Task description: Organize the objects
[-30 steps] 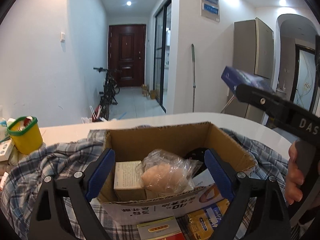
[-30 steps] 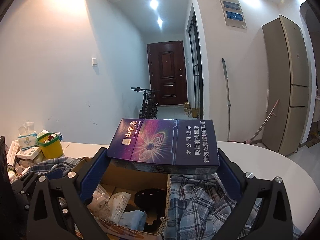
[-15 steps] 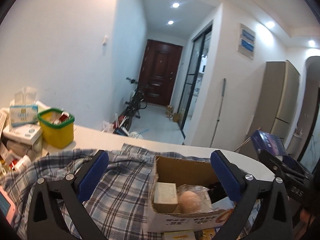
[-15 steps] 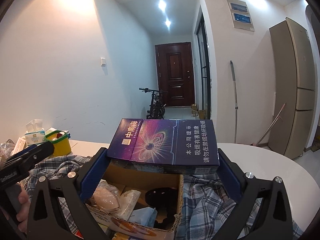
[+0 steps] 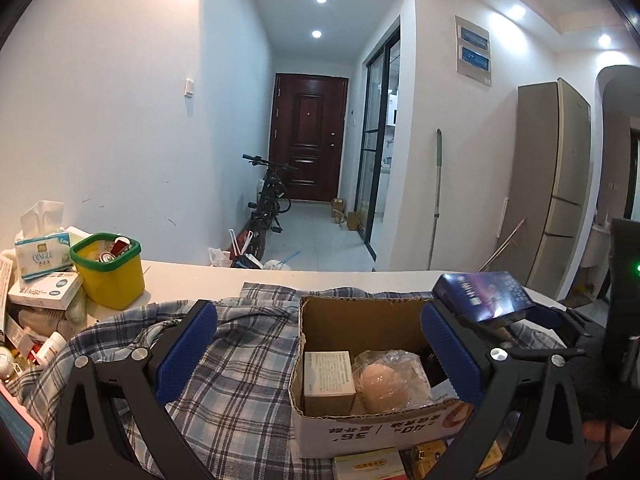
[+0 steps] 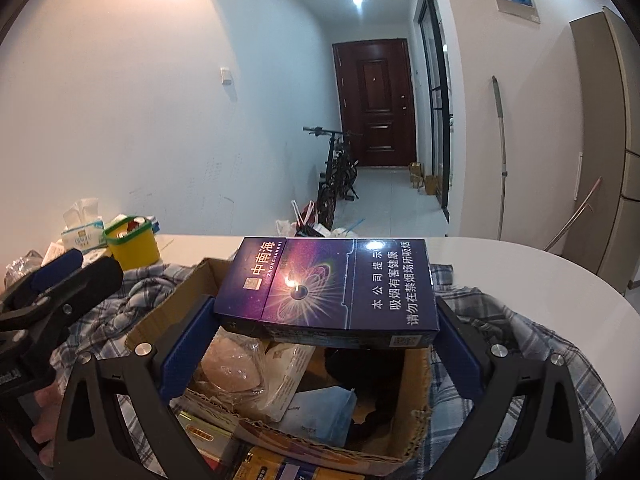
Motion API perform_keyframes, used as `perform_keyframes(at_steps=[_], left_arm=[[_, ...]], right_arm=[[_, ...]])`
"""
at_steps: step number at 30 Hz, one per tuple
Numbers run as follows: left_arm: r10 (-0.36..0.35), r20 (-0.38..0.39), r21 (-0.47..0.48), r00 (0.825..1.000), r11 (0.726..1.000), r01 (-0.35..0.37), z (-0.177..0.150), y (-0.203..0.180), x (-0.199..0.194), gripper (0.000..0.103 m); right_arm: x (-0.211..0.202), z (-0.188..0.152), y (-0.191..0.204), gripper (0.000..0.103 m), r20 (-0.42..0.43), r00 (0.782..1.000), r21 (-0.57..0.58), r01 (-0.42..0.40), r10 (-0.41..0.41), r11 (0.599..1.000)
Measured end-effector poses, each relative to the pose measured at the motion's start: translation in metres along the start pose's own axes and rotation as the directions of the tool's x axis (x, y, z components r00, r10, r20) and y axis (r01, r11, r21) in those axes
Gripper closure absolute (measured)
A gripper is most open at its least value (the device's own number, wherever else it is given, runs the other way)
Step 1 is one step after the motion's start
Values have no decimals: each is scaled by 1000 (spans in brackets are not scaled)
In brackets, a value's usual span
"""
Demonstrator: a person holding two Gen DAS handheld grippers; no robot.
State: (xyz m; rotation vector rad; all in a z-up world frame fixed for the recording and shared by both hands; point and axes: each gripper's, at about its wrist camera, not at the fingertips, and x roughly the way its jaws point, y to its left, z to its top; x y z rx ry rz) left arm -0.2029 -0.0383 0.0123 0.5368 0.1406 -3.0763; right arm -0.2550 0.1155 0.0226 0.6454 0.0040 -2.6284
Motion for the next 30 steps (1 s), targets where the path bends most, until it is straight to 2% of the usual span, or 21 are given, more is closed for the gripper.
perform_keyframes(at_steps=[11, 18, 23, 30], left_arm=[[-2, -26, -43, 1000, 999, 1, -1, 6, 5, 0], [-1, -21, -55, 1000, 998, 0, 1, 9, 4, 0], [7, 1, -55, 1000, 998, -7, 3, 11, -1, 0], [16, 81, -32, 997, 999, -14, 11, 8, -22, 0]], right_arm=[[19, -7, 3, 2, -43, 999, -34, 3, -4, 999], [14, -5, -2, 1, -34, 999, -23, 16, -17, 1000], [-4, 3, -9, 1, 38, 997, -10, 66, -66, 998], [-38, 20, -22, 1, 150, 984, 30, 97, -100, 995]])
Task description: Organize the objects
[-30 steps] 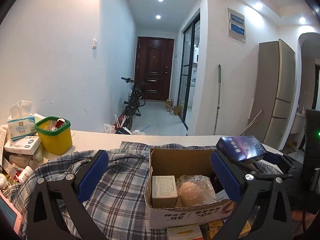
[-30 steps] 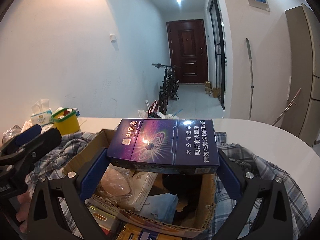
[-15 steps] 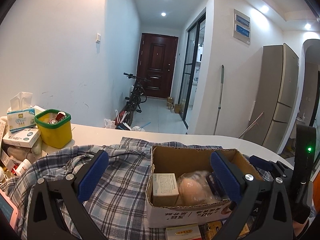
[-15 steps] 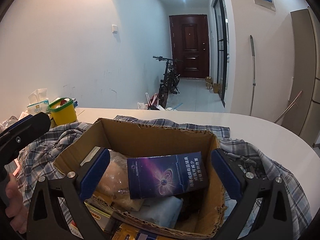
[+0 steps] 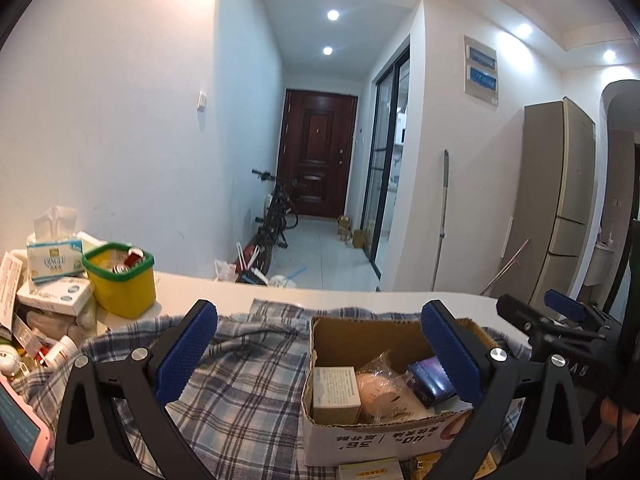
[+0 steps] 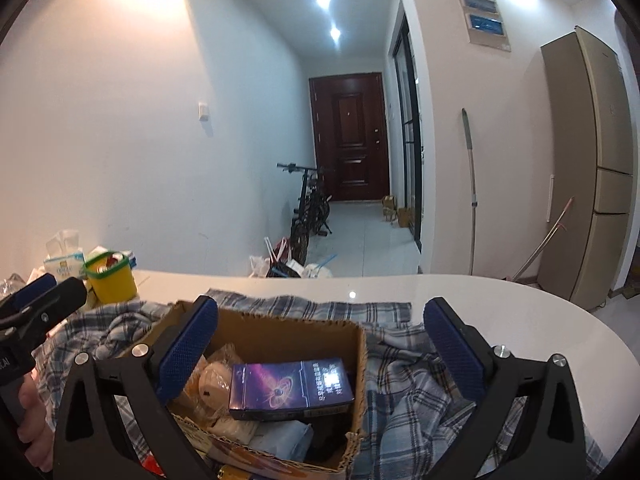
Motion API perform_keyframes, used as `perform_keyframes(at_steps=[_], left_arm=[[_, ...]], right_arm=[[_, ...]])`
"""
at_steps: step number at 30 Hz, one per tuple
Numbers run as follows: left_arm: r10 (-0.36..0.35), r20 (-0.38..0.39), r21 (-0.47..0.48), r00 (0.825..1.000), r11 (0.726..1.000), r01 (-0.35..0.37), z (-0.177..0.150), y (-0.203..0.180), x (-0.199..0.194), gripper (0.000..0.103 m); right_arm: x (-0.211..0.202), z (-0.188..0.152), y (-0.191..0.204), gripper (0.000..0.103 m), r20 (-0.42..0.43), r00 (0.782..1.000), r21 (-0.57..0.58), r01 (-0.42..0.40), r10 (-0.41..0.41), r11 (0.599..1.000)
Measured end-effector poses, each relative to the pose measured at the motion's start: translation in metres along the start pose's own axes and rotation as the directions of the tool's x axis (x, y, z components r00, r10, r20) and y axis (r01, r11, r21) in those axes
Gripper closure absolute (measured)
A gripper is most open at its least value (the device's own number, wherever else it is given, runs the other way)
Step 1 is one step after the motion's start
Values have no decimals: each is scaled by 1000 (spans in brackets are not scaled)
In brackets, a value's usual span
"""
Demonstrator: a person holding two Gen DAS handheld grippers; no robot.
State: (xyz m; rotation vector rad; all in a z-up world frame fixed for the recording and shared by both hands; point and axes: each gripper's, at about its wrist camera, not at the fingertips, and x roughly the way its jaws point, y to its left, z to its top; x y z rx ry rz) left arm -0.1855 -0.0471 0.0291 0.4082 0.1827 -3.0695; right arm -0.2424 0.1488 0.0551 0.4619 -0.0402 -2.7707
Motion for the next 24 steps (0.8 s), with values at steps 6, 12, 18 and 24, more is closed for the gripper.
perform_keyframes(at_steps=[6, 12, 18, 24], left_arm=[[59, 95, 33, 994, 997, -63, 1, -6, -16, 0], [43, 81, 52, 996, 998, -47, 1, -9, -14, 0], [35, 104, 67, 994, 997, -42, 2, -13, -22, 0], [75, 152, 59, 985, 995, -85, 4, -13, -30, 0]], right_arm=[[-4, 4, -4, 0, 24, 1000, 31, 1, -2, 1000], [2, 1, -1, 0, 4, 1000, 10, 4, -4, 1000], [-7, 2, 4, 0, 47, 999, -27, 21, -19, 999], [-10, 2, 10, 0, 56, 998, -50, 16, -13, 999]])
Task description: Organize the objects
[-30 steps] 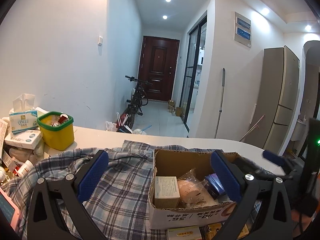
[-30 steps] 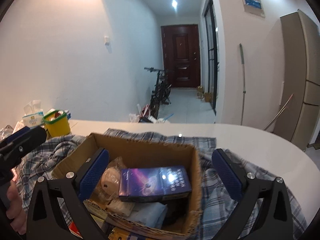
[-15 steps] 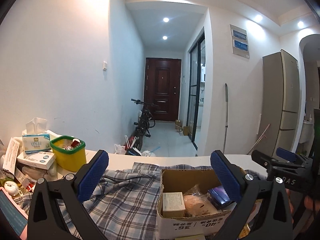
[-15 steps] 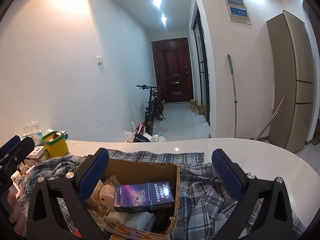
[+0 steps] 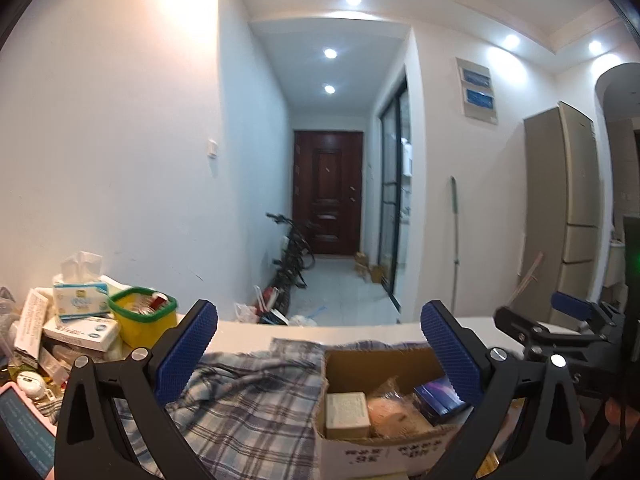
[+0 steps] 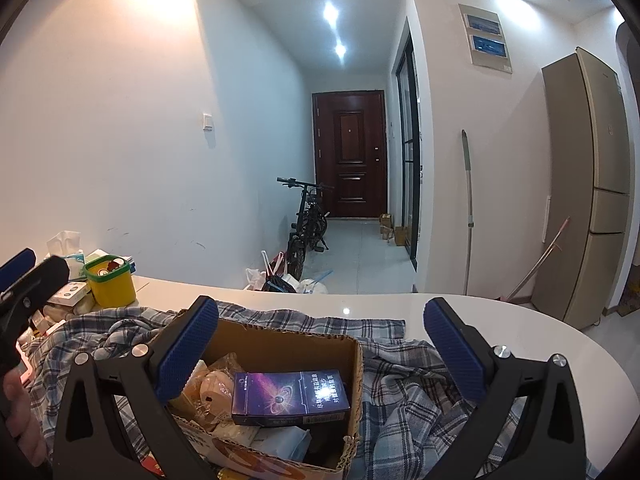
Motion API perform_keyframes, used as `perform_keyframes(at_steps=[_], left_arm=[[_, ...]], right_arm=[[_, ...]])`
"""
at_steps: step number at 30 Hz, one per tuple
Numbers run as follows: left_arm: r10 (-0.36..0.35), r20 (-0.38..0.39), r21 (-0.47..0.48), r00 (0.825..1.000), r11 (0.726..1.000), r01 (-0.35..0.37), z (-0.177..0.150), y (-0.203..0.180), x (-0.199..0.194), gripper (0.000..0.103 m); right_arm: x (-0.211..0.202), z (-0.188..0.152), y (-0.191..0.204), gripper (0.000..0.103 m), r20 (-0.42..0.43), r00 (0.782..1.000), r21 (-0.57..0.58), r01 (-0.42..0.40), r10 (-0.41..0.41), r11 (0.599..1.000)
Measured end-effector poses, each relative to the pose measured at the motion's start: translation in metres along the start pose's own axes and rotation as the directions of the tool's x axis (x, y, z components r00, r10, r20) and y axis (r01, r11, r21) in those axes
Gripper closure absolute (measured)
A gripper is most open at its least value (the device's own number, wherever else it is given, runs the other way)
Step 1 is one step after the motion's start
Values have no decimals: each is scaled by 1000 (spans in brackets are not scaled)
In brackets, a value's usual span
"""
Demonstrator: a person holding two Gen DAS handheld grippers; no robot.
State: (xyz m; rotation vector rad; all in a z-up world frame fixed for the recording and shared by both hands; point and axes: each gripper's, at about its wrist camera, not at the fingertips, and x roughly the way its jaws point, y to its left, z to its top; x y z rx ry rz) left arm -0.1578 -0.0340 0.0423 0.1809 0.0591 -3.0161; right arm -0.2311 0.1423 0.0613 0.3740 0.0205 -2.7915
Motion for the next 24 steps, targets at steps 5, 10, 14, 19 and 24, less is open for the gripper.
perform_keyframes(at_steps=[5, 10, 14, 19, 24], left_arm=[[-18, -16, -27, 1000, 999, 17, 2, 5, 1, 0], [-40, -20, -31, 999, 999, 40, 4, 4, -3, 0], [-56, -36, -27, 998, 998, 55, 1, 1, -3, 0], [-53, -58, -26, 997, 998, 52, -2, 0, 2, 0], [-113, -140, -126, 984, 987, 95, -6, 11, 11, 0]], right_arm=[[0, -1, 4, 0, -2, 1000, -17, -4, 4, 1000], [-1, -1, 3, 0, -3, 1000, -12, -7, 7, 1000], [0, -2, -2, 0, -10, 1000, 6, -5, 5, 1000], [0, -6, -5, 0, -18, 1000, -1, 5, -5, 1000], [-9, -3, -4, 0, 15, 1000, -34, 15, -14, 999]])
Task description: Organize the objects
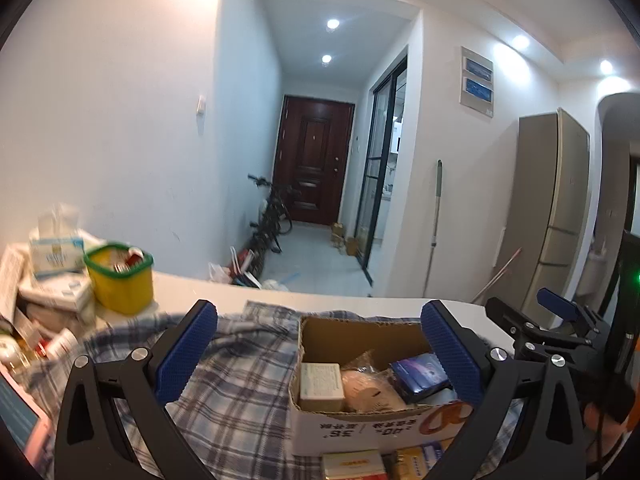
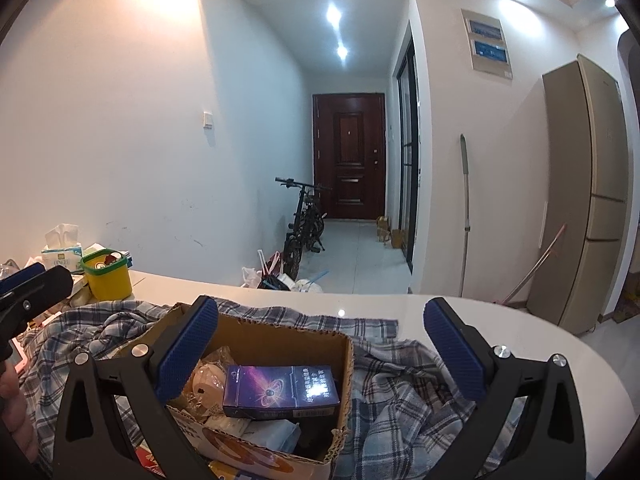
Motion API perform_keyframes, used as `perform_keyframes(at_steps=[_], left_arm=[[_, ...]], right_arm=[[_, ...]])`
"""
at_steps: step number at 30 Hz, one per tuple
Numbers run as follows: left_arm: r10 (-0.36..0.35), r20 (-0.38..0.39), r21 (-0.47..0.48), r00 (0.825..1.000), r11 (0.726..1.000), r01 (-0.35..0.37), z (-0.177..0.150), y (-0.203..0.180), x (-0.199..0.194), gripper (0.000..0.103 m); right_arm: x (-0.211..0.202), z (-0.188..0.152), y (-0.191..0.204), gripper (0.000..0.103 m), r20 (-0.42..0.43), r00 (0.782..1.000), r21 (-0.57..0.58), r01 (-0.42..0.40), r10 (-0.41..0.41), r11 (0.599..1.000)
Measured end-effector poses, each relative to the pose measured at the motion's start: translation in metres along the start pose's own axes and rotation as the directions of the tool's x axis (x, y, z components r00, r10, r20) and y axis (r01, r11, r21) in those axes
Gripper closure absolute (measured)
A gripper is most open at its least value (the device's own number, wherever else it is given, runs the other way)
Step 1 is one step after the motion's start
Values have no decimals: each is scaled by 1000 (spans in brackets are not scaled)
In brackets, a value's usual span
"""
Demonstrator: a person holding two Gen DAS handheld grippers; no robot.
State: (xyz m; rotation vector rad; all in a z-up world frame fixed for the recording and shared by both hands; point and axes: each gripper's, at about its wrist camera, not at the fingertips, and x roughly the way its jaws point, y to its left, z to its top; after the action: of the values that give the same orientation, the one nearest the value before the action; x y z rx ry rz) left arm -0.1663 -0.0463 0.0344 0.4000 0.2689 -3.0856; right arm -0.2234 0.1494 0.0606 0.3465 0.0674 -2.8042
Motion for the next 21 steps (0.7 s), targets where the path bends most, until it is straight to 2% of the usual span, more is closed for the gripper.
perform_keyframes(at_steps=[3, 7, 12, 14, 16, 18, 21], left_arm=[[23, 18, -29, 1000, 999, -22, 3, 7, -1, 0], [16, 43, -55, 999, 998, -14, 10, 11, -13, 0], [-27, 1, -52, 1000, 998, 27, 13, 5, -27, 0], [-50, -17, -31, 999, 998, 49, 9, 1, -33, 0], [-63, -30, -4, 998, 998, 63, 3, -5, -41, 0], [-106, -34, 17, 994, 994, 106, -3, -11, -54, 0], [-60, -51, 59, 997, 996, 63, -10, -19, -64, 0]], right_arm=[[-6, 4, 0, 0, 41, 999, -24, 35, -34, 999], [-17, 15, -10, 0, 49, 998, 49, 24, -26, 999], [-37, 24, -20, 0, -12, 1000, 151, 10, -8, 988], [-51, 21, -35, 0, -22, 1000, 257, -7, 13, 967], [-74, 18, -48, 0, 41, 999, 348, 10, -26, 938], [-91, 19, -49, 0, 81, 994, 334, 48, -79, 941], [-100, 16, -43, 0, 67, 996, 289, 31, -52, 957]])
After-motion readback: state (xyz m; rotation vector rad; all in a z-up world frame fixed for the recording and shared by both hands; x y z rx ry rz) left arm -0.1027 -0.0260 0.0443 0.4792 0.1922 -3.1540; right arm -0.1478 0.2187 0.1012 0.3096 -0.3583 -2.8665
